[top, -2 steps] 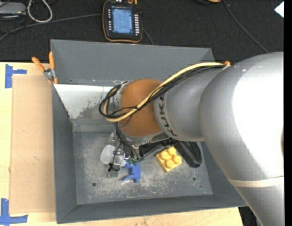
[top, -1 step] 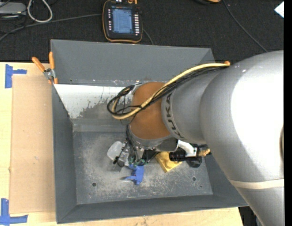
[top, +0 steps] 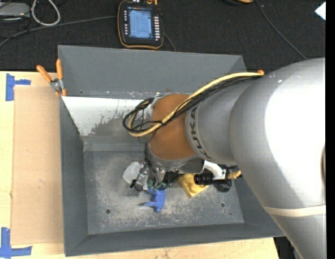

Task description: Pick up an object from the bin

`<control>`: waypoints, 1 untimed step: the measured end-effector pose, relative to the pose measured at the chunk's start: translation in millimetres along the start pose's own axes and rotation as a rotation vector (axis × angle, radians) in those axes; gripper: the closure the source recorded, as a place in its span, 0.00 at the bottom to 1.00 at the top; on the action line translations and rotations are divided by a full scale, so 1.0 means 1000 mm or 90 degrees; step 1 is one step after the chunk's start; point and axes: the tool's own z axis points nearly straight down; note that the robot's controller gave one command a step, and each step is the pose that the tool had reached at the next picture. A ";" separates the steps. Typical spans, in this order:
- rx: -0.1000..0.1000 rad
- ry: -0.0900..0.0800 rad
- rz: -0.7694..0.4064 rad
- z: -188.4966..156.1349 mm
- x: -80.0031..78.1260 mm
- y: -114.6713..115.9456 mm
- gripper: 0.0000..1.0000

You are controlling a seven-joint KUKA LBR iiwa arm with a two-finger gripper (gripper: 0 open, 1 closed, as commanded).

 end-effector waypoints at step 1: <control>0.005 0.005 0.000 -0.028 0.003 -0.003 1.00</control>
Offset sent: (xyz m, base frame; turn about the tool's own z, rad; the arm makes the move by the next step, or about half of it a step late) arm -0.0038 -0.0009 0.0832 0.0004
